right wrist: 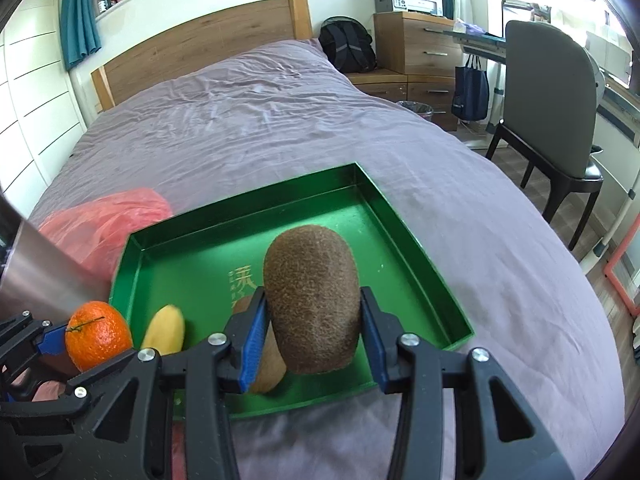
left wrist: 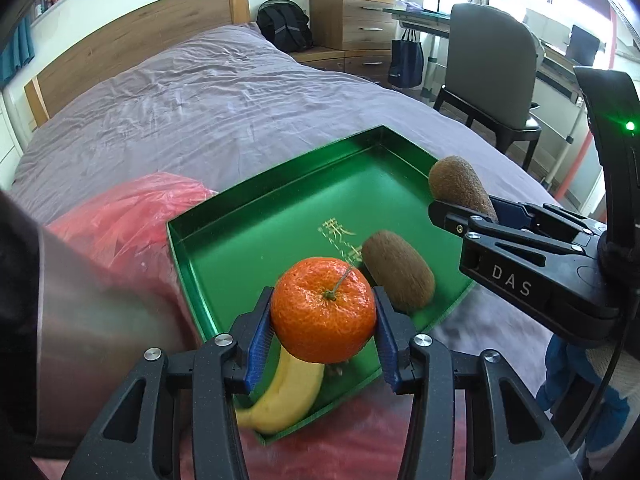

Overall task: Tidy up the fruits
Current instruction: 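Carry the orange and kiwi into the green tray with both tools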

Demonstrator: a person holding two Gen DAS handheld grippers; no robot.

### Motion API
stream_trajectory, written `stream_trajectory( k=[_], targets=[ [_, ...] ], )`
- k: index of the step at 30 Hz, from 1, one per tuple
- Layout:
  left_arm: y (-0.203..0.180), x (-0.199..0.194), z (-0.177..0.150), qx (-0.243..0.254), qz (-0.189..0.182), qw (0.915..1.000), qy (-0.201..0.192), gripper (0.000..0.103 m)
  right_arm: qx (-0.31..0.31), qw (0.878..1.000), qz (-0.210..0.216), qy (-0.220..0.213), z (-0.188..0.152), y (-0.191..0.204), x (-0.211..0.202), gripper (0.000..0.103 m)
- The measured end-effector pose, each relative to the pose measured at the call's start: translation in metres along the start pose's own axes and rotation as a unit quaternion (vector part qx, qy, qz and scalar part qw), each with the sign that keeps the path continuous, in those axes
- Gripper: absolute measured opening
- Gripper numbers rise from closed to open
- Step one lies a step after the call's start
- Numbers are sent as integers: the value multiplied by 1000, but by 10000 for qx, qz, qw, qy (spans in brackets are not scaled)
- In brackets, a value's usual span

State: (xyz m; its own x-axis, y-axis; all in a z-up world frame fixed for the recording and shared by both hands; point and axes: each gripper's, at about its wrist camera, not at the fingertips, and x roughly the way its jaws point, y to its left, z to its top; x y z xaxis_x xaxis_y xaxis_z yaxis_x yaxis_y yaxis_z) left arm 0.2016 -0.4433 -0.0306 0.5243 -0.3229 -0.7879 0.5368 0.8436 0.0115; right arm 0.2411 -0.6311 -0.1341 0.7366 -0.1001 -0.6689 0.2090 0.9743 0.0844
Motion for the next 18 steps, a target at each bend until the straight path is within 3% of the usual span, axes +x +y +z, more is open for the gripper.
stream_trajectory(
  k=[9,18],
  targets=[
    [-12,39,3,113,109,9998,75,41,46,9994,-309,180,3,-22,48,29],
    [-22,56,-3,283,185,9994,80,41,77,9992,-313,251,-7,-29,65,29]
  ],
)
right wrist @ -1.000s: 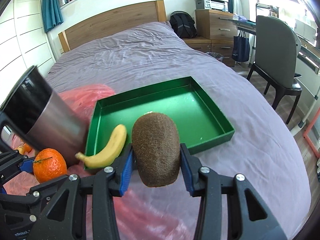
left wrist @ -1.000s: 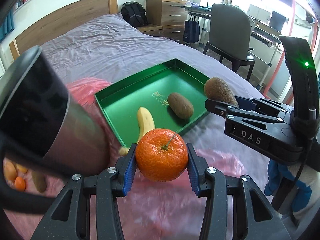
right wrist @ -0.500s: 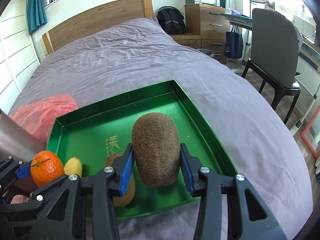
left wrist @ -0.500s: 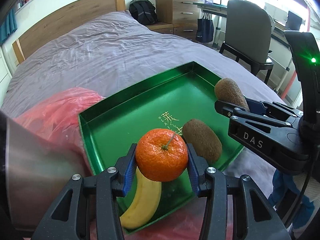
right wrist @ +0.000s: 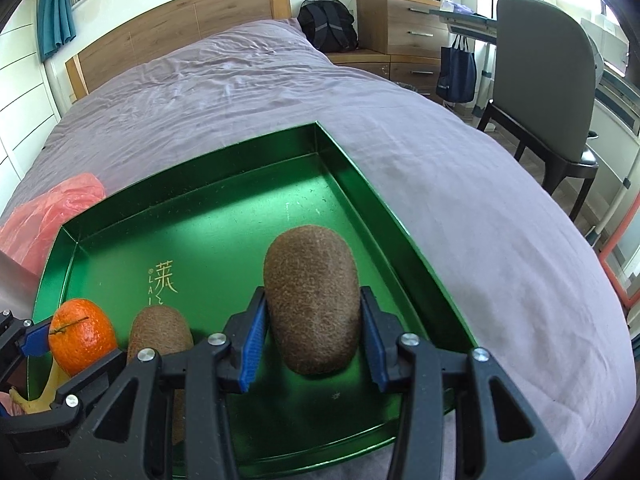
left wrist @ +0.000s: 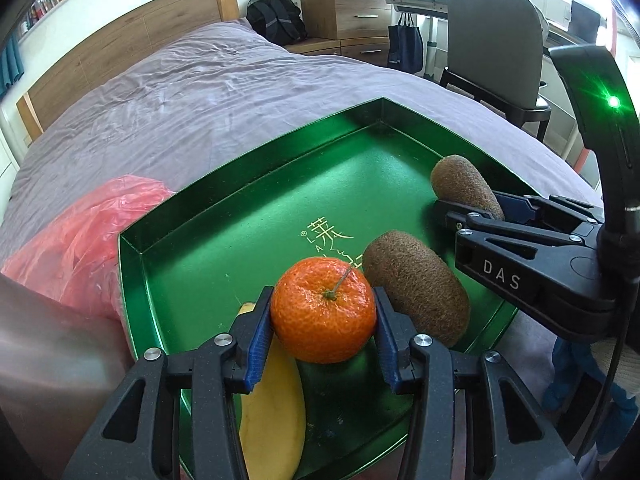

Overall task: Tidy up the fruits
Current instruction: 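Carry the orange and kiwi into the green tray with both tools, then open both tools to release orange and kiwi in the tray, withdraw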

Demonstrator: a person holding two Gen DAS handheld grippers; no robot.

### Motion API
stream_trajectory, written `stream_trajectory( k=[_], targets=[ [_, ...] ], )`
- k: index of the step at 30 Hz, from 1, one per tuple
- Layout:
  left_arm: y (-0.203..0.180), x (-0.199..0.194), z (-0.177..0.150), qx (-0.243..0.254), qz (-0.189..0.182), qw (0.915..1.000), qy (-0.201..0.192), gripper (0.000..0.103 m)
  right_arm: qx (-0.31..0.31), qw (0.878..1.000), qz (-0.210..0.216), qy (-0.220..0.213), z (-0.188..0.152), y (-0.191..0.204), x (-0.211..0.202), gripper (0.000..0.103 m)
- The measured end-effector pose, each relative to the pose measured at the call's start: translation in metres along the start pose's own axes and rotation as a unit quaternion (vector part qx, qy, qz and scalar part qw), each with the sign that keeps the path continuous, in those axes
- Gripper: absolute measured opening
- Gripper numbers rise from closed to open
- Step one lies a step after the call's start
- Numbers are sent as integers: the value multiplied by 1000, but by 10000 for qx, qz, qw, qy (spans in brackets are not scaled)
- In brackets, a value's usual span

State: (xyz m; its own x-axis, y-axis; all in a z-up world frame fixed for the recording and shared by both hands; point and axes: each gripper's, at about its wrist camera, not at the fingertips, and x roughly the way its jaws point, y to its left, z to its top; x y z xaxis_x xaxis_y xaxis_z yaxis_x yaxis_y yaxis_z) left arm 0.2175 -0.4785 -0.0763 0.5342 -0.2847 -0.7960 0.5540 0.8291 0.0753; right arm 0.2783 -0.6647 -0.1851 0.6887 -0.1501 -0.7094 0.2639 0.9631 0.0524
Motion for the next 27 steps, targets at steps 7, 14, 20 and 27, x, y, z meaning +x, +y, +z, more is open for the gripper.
stream_trajectory(
  k=[7,14,20,27],
  targets=[
    [-8,4,-3,110,-1,9999,56,42,29,10000,-21,-7,-1,-1,1,31],
    [-13,0,-5,150,-19,9999,58,45,79,9999,-51,-84,1,-3,-3,65],
    [-11,-12,-2,125,56,9999,-62,57,101,9998,-129,-144,4,-6,-14,72],
    [-7,-32,-4,60,57,9999,-111,58,96,9994,-136,-313,8,-6,-43,73]
  ],
)
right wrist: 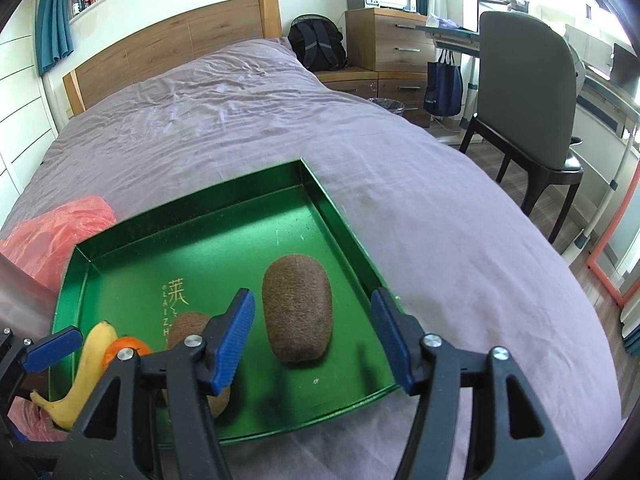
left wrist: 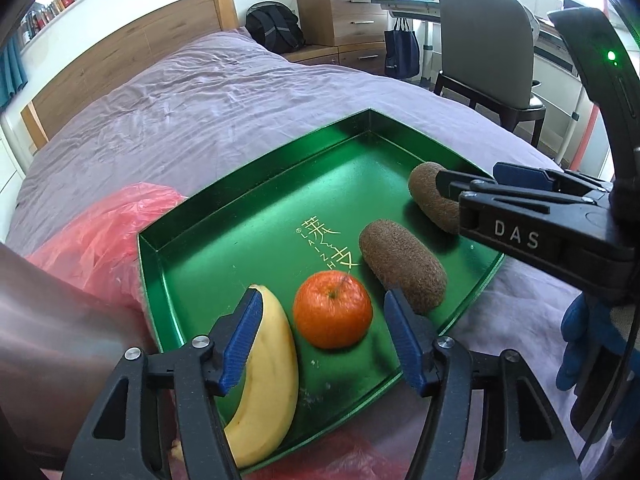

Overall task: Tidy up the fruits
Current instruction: 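Open both tools to release orange and kiwi in the tray, withdraw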

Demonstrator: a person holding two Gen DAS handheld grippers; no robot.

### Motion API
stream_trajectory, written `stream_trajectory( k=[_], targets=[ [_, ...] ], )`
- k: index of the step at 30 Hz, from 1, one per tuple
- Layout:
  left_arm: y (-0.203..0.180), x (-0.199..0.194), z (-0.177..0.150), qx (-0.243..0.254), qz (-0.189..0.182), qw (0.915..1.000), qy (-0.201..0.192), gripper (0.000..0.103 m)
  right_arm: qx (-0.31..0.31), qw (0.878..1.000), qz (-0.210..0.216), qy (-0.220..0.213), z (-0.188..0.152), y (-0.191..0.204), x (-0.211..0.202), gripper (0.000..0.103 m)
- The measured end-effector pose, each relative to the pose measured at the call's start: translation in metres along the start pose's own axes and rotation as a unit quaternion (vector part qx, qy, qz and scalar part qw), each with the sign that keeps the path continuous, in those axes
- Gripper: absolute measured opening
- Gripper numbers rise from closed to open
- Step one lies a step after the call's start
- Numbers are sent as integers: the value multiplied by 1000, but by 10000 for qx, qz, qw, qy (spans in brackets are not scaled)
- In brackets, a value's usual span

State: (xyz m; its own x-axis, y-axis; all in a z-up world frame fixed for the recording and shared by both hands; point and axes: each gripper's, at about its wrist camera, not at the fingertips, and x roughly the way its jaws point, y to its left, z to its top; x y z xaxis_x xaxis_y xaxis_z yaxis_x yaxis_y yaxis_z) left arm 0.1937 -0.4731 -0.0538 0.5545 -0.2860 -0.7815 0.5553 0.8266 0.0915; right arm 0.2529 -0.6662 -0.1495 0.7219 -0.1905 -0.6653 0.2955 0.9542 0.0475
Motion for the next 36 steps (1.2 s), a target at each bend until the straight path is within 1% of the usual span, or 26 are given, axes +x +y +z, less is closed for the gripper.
stream_trajectory(
  k=[4,8,16,21,22,23,25,30,36],
  targets=[
    [1,-16,-4,-15,-64,10000,-45,58,-48,10000,11,-83,2,2,-21,73],
    [3,-36,-15,2,-135,9999,-90,61,-109,9999,54,-123,-1,8,-45,73],
    [11,-80,-38,-17,-179,9997,-160,63,-206,9997,94,-77,-22,22,-87,73],
    [18,-110,-52,-47,-152,9995,-267,66,-228,9996,81,-134,-31,29,-116,73],
    [21,-116,-55,-62,-165,9994,-285,67,-230,9996,86,-144,-33,31,-122,73],
    [22,-121,-59,-60,-170,9994,-300,70,-225,9996,96,-150,-35,32,-127,73],
    [26,-132,-67,-41,-130,9993,-346,72,-235,9995,110,-170,-39,37,-139,73],
    [36,-158,-88,-44,-67,9992,-383,72,-335,9990,168,-242,-50,53,-170,73],
    [53,-187,-106,-208,37,9987,-474,73,-493,9980,240,-321,-61,74,-201,73]
  ],
)
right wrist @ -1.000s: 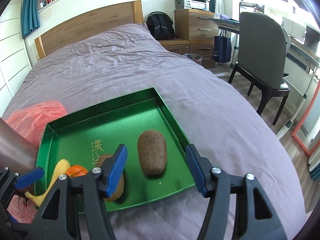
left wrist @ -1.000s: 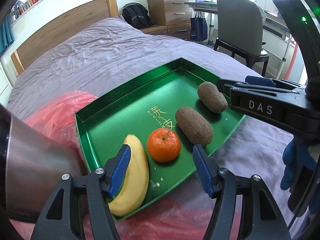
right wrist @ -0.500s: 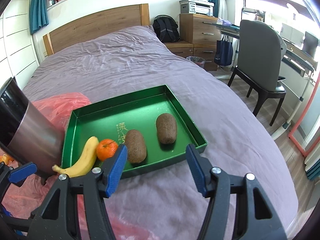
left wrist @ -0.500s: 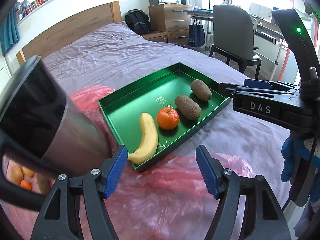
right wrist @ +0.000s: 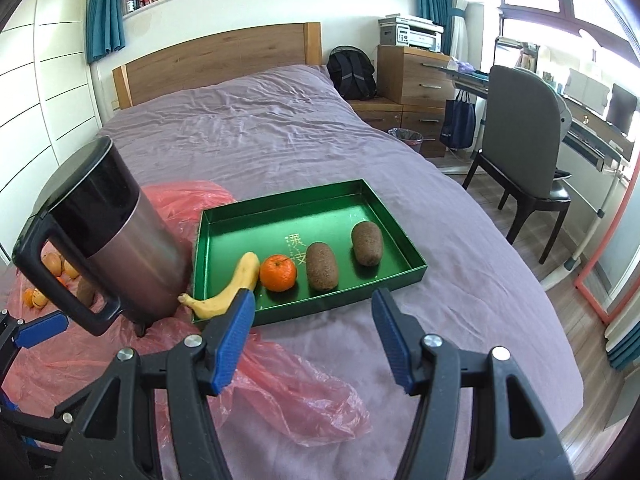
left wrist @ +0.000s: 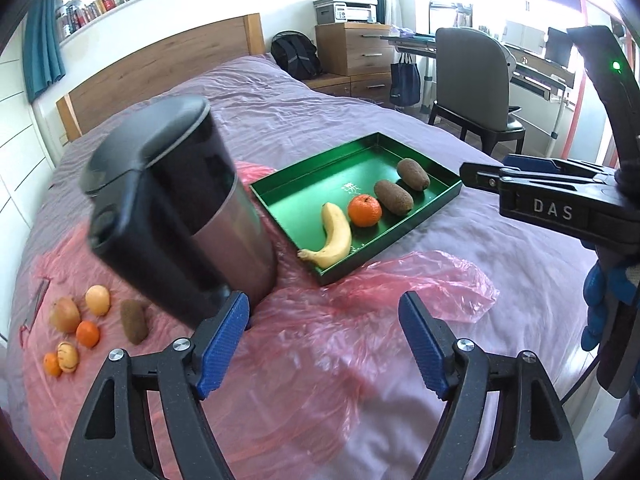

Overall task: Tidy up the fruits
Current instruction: 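Open both tools to release orange and kiwi in the tray, withdraw, then move both open tools back past the kettle toward the loose fruits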

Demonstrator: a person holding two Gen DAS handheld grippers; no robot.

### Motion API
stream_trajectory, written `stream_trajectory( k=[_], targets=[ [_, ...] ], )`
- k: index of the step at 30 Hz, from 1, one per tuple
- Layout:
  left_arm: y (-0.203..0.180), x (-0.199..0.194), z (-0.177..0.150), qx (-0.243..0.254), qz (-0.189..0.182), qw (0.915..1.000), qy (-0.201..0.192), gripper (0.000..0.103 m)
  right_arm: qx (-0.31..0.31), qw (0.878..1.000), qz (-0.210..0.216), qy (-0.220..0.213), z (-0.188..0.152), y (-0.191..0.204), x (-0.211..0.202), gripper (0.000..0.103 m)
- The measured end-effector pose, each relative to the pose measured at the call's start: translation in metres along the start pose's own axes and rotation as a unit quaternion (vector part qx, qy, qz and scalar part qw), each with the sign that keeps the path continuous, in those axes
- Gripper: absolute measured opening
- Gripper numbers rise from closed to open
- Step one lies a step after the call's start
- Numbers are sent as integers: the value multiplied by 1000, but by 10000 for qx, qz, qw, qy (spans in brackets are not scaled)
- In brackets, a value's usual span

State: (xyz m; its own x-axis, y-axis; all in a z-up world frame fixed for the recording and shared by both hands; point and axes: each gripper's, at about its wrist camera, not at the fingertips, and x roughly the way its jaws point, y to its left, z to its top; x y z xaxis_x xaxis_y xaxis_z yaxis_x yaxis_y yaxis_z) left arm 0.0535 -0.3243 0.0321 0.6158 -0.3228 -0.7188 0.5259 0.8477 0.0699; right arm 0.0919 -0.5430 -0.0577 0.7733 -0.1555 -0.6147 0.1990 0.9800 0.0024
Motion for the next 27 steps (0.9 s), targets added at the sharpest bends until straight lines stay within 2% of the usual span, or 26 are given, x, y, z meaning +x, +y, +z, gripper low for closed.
stream_trajectory(
  k=[13,27],
  targets=[
    [42,-53,-36,-345,324,9987,-166,77,-296,9992,223,-176,-18,54,-56,73],
    [86,-93,-70,-749,677,9944,-317,81,-513,9976,432,-189,-40,101,-89,76]
  ],
)
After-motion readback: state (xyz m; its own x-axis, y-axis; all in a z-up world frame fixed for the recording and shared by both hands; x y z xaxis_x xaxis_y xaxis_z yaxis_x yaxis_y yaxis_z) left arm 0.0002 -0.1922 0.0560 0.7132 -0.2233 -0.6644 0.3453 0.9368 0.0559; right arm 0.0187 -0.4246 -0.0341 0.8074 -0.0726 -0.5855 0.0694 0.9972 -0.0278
